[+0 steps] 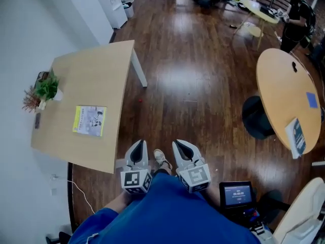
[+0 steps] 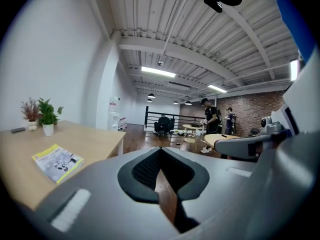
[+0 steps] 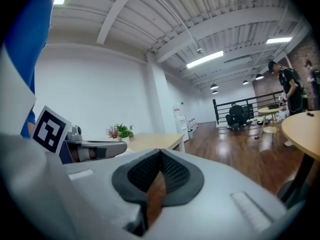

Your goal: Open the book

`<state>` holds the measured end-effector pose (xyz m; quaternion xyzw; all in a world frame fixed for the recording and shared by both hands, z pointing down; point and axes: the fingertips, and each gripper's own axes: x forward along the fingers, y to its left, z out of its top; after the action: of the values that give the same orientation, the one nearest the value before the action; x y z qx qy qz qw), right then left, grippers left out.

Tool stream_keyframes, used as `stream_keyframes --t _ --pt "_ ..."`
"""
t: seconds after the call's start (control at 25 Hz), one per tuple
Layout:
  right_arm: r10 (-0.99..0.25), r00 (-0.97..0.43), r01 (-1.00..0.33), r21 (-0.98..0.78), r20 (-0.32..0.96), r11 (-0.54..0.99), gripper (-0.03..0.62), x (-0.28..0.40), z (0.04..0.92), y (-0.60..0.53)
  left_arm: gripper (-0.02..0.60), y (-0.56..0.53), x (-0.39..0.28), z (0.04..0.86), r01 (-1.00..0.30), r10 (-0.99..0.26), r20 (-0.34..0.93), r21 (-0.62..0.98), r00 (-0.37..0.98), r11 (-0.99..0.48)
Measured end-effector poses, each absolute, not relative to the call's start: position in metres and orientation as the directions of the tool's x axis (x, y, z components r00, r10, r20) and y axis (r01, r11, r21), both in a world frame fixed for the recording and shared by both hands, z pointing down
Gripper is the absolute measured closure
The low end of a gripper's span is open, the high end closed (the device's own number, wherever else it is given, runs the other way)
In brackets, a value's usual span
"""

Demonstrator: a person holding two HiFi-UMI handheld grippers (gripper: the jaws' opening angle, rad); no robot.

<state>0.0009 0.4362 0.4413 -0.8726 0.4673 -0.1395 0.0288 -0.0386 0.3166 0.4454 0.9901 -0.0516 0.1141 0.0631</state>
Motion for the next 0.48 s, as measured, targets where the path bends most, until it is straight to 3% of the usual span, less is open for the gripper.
stream_keyframes --t 0.48 --pt "-0.939 0.219 -0.957 -0.128 0.264 -0.259 0.591 0.055 0.449 0.281 0.575 0.175 -0.011 0.454 -0.428 -0.396 0.197 0.162 0.897 -0.889"
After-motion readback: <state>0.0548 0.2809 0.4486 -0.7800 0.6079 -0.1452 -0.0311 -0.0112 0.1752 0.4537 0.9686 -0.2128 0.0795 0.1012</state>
